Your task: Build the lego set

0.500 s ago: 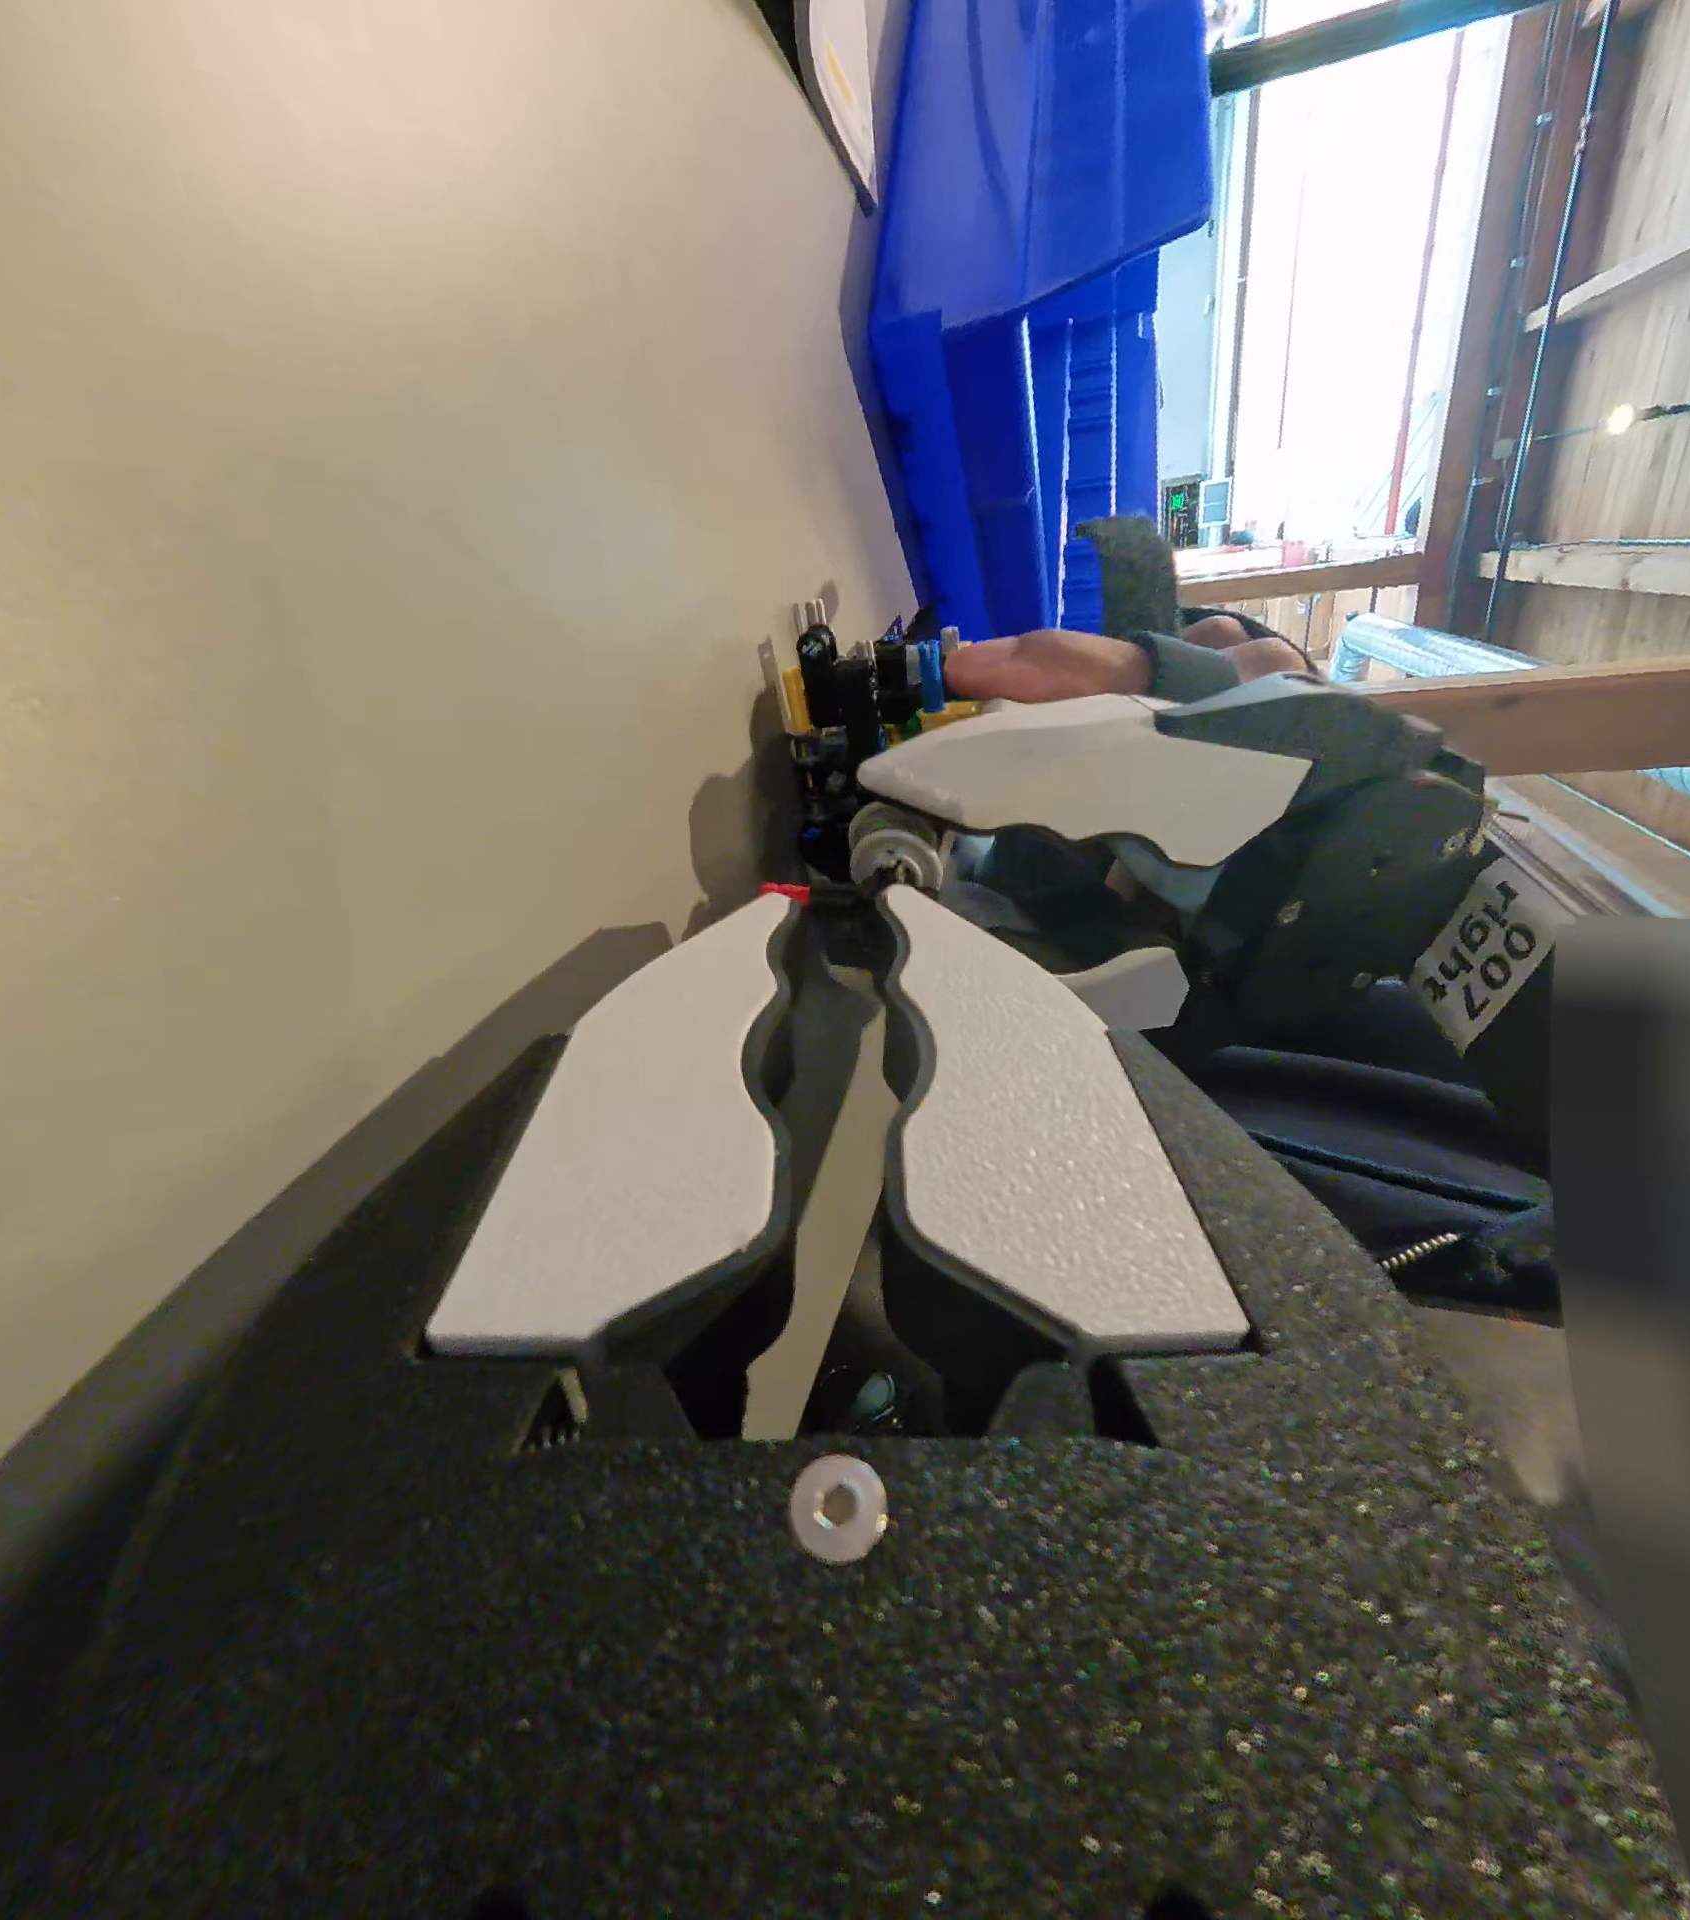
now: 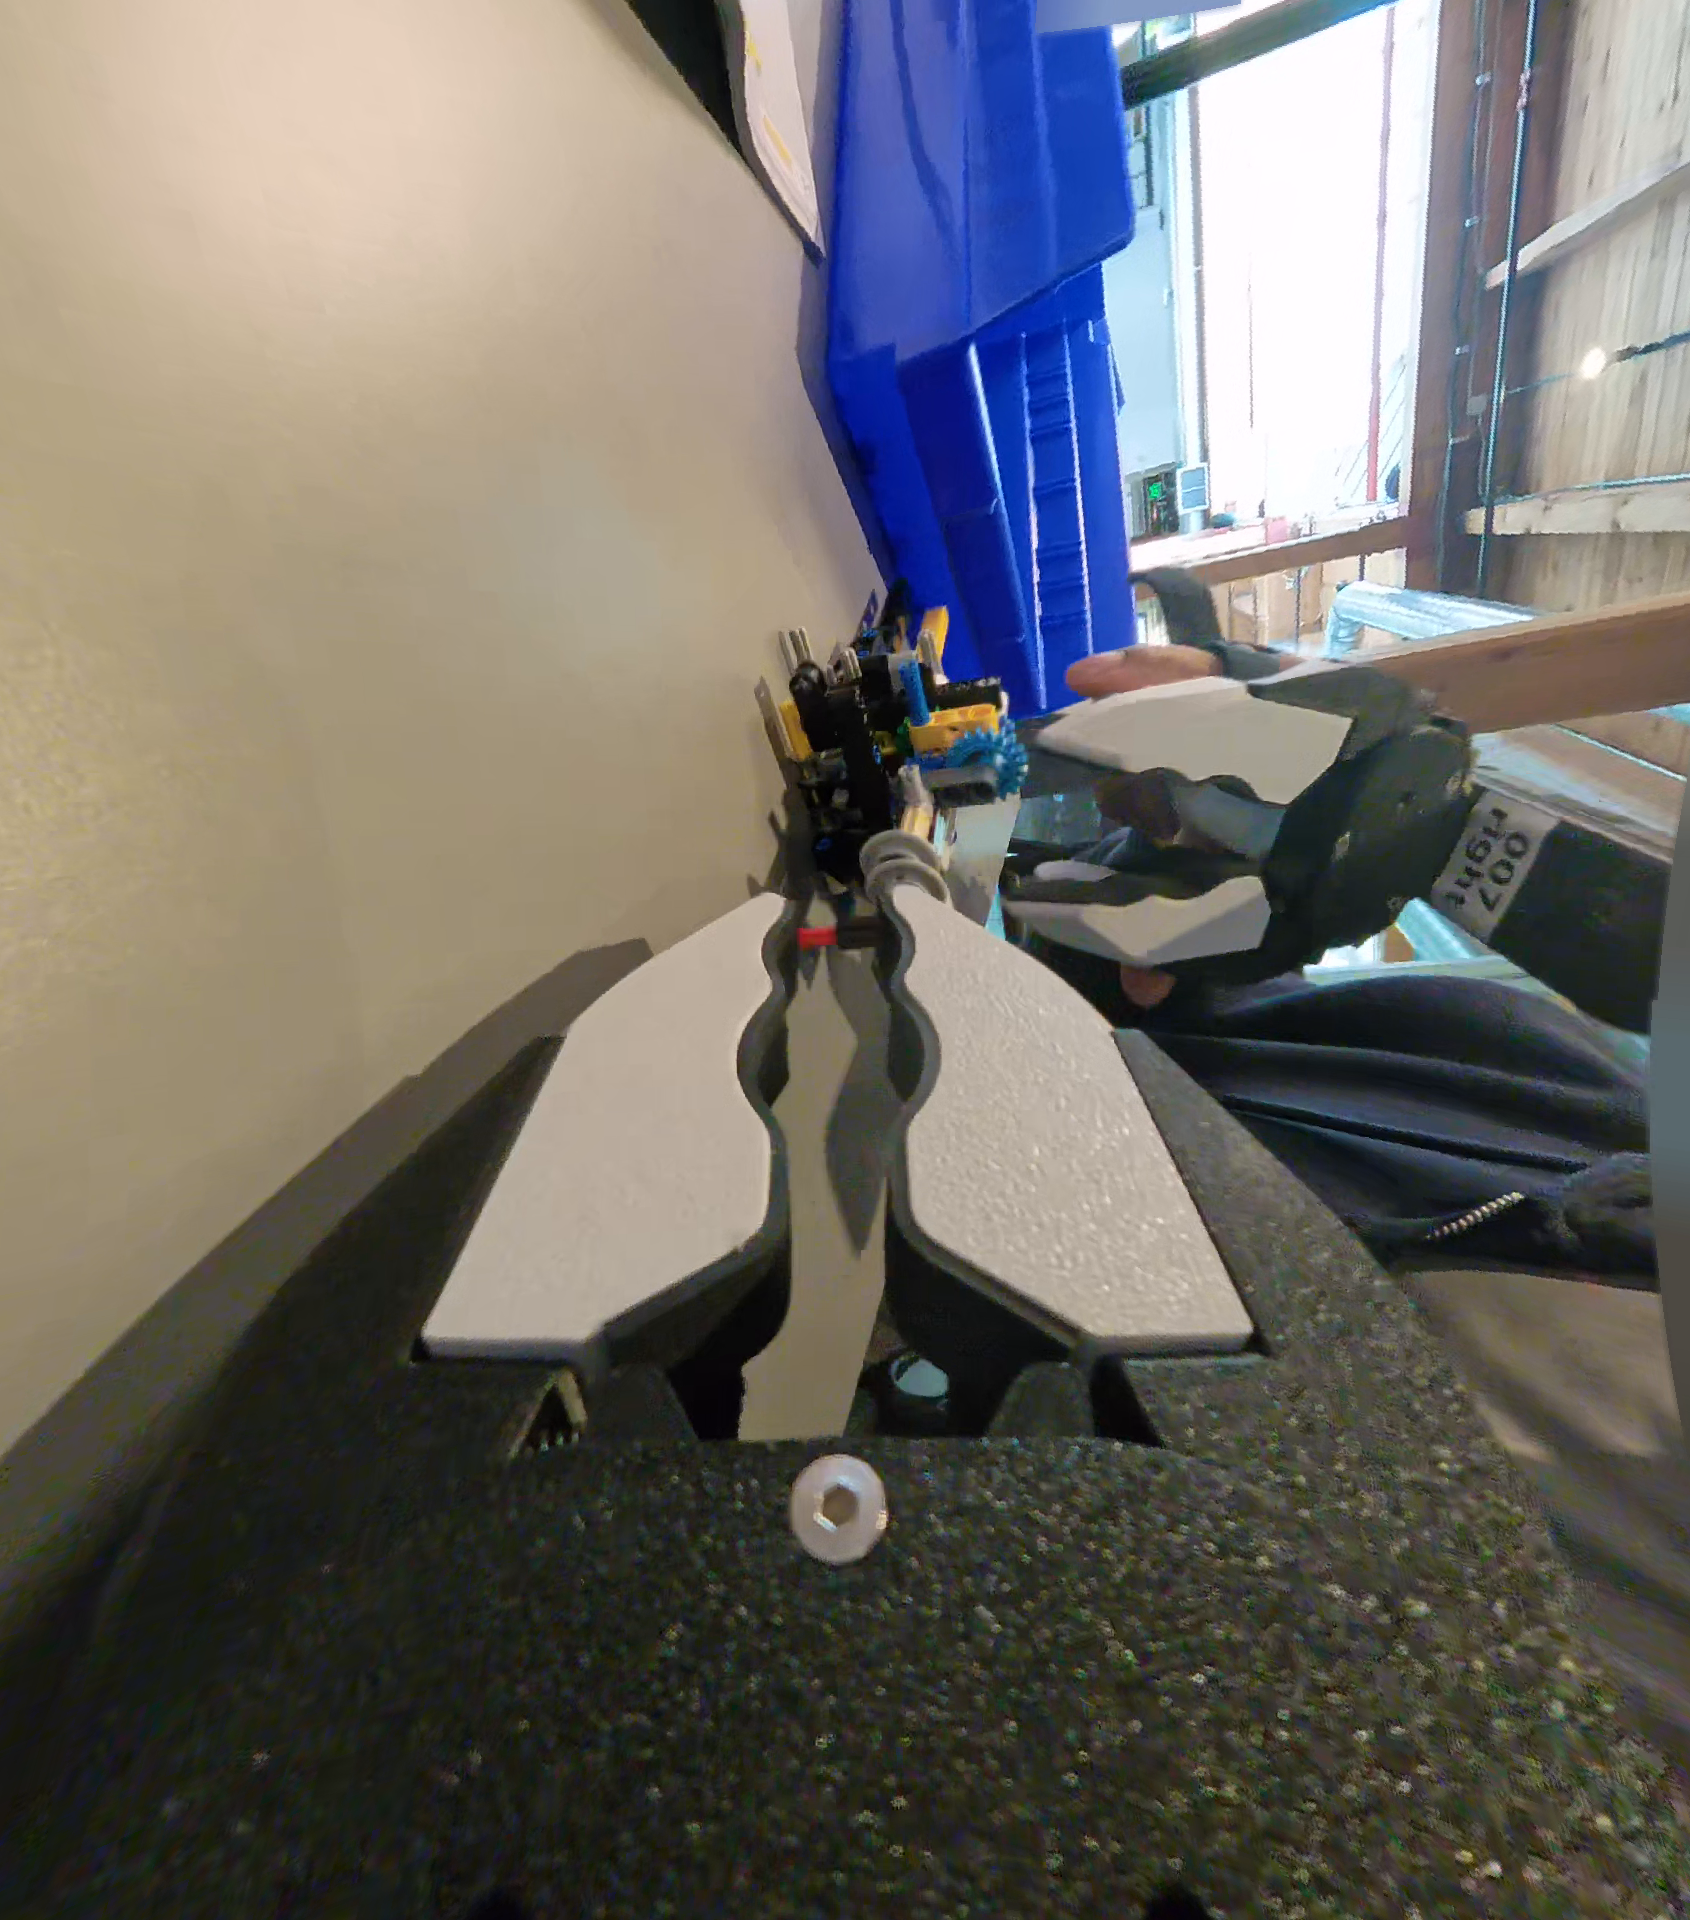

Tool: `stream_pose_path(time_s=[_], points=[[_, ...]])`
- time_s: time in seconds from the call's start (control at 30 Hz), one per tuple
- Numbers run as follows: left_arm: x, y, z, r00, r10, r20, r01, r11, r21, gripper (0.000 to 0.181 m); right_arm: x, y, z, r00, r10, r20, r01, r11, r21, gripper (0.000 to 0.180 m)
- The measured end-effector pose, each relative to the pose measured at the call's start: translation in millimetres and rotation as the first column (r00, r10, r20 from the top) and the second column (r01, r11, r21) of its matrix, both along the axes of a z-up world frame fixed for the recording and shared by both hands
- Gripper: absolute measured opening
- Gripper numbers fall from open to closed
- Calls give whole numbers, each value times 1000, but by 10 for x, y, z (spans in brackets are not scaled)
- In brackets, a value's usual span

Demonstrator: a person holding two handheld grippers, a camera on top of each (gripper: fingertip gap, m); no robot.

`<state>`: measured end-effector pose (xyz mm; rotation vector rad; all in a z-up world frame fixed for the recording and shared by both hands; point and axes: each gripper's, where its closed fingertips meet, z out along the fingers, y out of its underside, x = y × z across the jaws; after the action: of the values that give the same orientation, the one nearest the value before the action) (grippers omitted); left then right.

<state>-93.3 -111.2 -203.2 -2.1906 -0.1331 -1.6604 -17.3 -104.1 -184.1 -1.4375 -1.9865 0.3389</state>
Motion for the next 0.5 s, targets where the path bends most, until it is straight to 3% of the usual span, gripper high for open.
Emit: stream_pose_path(time_s=[0.23,0.5], points=[[47,-10,21,998,-58,-26,59,997,45,14,534,93,-252,969,-214,120,223,973,-66,34],[-30,-62,-13,995,-49,-86,55,996,68,14,321,247,-356,970,-225,97,228,973,-24,33]])
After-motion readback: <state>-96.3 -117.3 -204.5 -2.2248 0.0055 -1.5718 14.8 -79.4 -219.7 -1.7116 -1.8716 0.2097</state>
